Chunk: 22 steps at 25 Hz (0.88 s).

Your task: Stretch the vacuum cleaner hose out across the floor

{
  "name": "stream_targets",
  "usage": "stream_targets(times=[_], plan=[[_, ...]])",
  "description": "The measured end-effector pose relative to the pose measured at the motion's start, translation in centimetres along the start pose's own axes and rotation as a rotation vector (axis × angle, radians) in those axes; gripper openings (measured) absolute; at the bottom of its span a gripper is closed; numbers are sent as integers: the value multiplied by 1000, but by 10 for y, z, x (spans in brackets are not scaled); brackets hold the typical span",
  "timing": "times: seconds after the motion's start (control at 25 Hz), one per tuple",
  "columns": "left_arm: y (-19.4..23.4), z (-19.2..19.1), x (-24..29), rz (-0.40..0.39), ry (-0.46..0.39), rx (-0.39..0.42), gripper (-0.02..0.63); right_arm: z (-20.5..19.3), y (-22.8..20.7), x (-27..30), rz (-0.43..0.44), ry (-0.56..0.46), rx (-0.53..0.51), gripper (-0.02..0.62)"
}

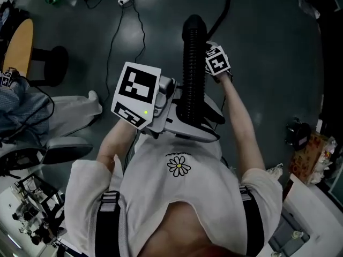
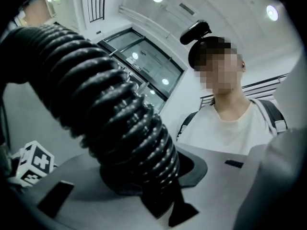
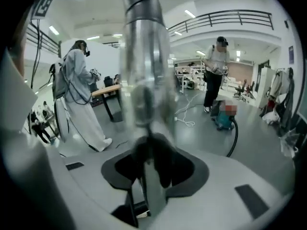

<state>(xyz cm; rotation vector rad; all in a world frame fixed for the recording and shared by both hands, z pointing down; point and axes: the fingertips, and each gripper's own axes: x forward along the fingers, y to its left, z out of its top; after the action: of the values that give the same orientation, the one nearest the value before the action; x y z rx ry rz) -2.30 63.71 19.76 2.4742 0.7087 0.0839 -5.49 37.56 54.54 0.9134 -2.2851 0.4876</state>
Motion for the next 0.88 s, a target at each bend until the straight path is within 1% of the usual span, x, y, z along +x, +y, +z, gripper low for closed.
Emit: stream_targets(times=[0.04, 0.12, 0.16, 0.24, 0.32, 0.4, 0.48, 0.52, 0.56, 0.6, 0.68, 0.8, 0.84, 0.88], plan=[[0, -8, -4, 50, 7, 17, 138, 4, 4, -3, -23, -15, -1, 152], [4, -24, -22, 186, 13, 73, 138, 25, 2, -12, -117, -81, -26, 150], [4, -31, -34, 251, -5, 94, 138, 38, -2, -20, -173, -114, -43, 150], [-6, -43, -58, 339, -82, 110, 140, 64, -17, -44, -309, -170, -78, 150], [-23, -52, -76, 395, -147, 132, 141, 93, -40, -83, -470, -215, -125, 150], [-40, -60, -84, 427, -150, 177, 141, 126, -55, -129, -615, -249, -222, 150], [-53, -60, -88, 447, -155, 239, 141, 158, -60, -177, -739, -273, -326, 150], [-58, -58, -93, 469, -172, 270, 141, 169, -63, -200, -797, -282, -359, 150], [-62, -54, -101, 510, -195, 293, 141, 177, -67, -223, -850, -291, -382, 150], [-63, -51, -111, 569, -215, 312, 141, 183, -72, -245, -901, -299, -401, 150], [-58, -49, -133, 725, -233, 352, 144, 192, -78, -281, -993, -297, -459, 150], [-46, -56, -159, 945, -225, 405, 146, 197, -64, -314, -1080, -270, -593, 150], [-42, -60, -164, 994, -209, 411, 146, 197, -58, -324, -1102, -272, -624, 150], [-37, -65, -165, 1020, -184, 406, 146, 198, -54, -336, -1126, -276, -648, 150]])
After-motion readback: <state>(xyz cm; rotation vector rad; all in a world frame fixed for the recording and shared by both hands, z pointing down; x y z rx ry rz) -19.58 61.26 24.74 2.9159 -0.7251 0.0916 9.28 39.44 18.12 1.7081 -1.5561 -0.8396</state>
